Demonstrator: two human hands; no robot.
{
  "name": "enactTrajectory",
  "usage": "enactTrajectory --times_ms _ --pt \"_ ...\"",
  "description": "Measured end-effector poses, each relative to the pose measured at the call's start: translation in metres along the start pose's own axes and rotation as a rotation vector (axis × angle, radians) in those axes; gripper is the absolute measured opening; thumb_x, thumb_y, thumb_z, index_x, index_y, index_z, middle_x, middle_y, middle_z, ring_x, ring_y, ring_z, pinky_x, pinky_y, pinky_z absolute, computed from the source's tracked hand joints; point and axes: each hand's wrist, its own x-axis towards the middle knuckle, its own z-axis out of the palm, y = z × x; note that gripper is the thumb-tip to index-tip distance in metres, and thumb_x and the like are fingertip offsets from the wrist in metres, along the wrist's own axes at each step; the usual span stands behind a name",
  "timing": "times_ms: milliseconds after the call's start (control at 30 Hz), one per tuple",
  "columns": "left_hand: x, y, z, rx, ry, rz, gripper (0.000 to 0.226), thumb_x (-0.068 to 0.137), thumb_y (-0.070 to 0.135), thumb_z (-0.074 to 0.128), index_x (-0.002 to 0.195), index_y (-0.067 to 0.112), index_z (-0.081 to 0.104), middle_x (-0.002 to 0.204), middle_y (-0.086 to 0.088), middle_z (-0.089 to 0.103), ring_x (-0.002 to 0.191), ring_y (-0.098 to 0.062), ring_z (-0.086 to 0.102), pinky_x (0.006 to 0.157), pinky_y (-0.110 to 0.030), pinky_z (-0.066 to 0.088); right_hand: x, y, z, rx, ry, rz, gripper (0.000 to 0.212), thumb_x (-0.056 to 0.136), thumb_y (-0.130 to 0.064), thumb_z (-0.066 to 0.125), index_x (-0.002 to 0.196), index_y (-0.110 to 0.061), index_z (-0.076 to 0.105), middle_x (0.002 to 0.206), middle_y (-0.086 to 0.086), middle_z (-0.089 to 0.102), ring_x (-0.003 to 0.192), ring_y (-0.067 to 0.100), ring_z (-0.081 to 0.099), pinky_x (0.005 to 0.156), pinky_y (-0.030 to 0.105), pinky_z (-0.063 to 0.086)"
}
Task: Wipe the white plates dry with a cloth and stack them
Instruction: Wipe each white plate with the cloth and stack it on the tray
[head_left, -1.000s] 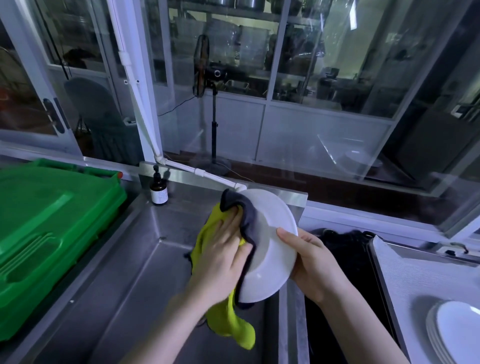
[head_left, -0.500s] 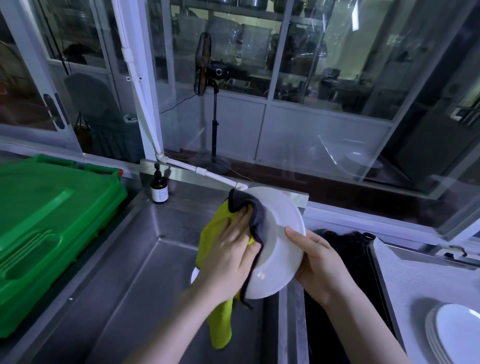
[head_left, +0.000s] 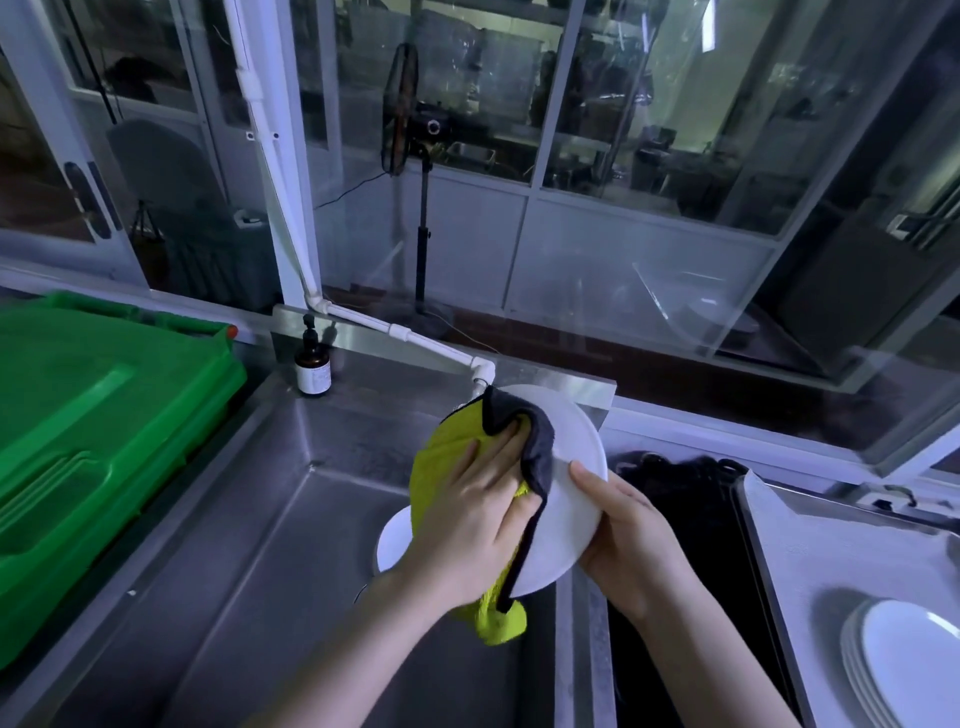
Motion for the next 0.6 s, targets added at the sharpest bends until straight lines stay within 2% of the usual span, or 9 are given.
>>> enactTrajectory --times_ms 167,200,233,267,300,333,400,467,600 --pt "-0.008 -0.034 -0.009 0.070 -0.007 -0.239 0.044 0.103 0.023 0.045 0.143 0.006 0.047 0.153 -0.008 0.043 0.139 -0.025 0.041 0.116 -0.046 0.029 -0.002 0.002 -0.007 -0.030 0.093 -0.020 0.027 0.086 -0.023 0.065 0.104 -0.007 0.077 0.114 0.023 0.071 0.097 0.032 0.072 0.077 0.038 0.060" --pt "-0.011 -0.040 -0.012 0.039 0.013 -0.258 0.039 0.102 0.020 0.048 0.138 0.006 0.053 0.142 -0.011 0.054 0.129 -0.030 0.051 0.106 -0.043 0.039 -0.003 0.002 -0.008 -0.043 0.106 -0.023 0.027 0.085 -0.023 0.065 0.104 -0.007 0.077 0.114 0.022 0.072 0.097 0.032 0.072 0.078 0.039 0.060" --pt "-0.013 -0.043 -0.015 0.013 0.061 -0.254 0.028 0.101 0.018 0.051 0.124 0.006 0.061 0.122 -0.011 0.064 0.111 -0.033 0.060 0.090 -0.037 0.045 -0.003 0.002 -0.009 -0.064 0.123 -0.022 0.029 0.085 -0.024 0.065 0.105 -0.007 0.076 0.114 0.022 0.071 0.098 0.033 0.071 0.081 0.041 0.057" --pt "-0.014 -0.046 -0.019 0.006 0.104 -0.248 0.013 0.099 0.017 0.053 0.103 0.008 0.062 0.099 -0.006 0.064 0.092 -0.032 0.062 0.073 -0.031 0.041 -0.004 0.002 -0.010 -0.086 0.141 -0.017 0.031 0.084 -0.024 0.065 0.106 -0.005 0.075 0.114 0.023 0.071 0.099 0.035 0.070 0.083 0.043 0.054" --pt "-0.012 -0.048 -0.024 0.018 0.146 -0.252 0.012 0.098 0.016 0.056 0.087 0.013 0.053 0.084 0.000 0.054 0.077 -0.032 0.059 0.063 -0.028 0.031 -0.003 0.003 -0.010 -0.107 0.158 -0.013 0.033 0.084 -0.024 0.065 0.107 -0.003 0.074 0.113 0.023 0.071 0.098 0.036 0.069 0.084 0.044 0.053" --pt "-0.010 -0.050 -0.028 0.037 0.174 -0.262 0.023 0.097 0.016 0.059 0.080 0.018 0.042 0.077 0.002 0.046 0.069 -0.032 0.055 0.060 -0.029 0.026 -0.003 0.004 -0.009 -0.123 0.168 -0.012 0.034 0.083 -0.024 0.066 0.107 -0.001 0.073 0.111 0.024 0.071 0.097 0.036 0.069 0.082 0.043 0.054" --pt "-0.006 -0.056 -0.033 0.051 0.177 -0.280 0.031 0.094 0.022 0.064 0.079 0.018 0.038 0.075 -0.003 0.048 0.066 -0.034 0.053 0.058 -0.035 0.032 -0.002 0.006 -0.006 -0.167 0.177 -0.023 0.029 0.082 -0.024 0.066 0.101 -0.003 0.075 0.103 0.022 0.073 0.088 0.032 0.071 0.070 0.038 0.058" --pt "-0.005 -0.062 -0.035 0.022 0.154 -0.273 0.027 0.091 0.028 0.068 0.084 0.013 0.046 0.083 -0.005 0.053 0.069 -0.033 0.055 0.058 -0.038 0.042 -0.001 0.009 -0.002 -0.242 0.168 -0.035 0.026 0.081 -0.026 0.068 0.096 -0.008 0.078 0.096 0.019 0.074 0.081 0.028 0.071 0.061 0.033 0.057" --pt "-0.005 -0.070 -0.035 -0.060 0.084 -0.179 0.033 0.085 0.026 0.075 0.104 0.015 0.050 0.098 -0.001 0.052 0.079 -0.025 0.057 0.067 -0.041 0.048 0.000 0.015 0.003 -0.445 0.122 -0.104 0.027 0.085 -0.034 0.074 0.100 -0.013 0.077 0.095 0.021 0.073 0.081 0.027 0.068 0.066 0.038 0.049"
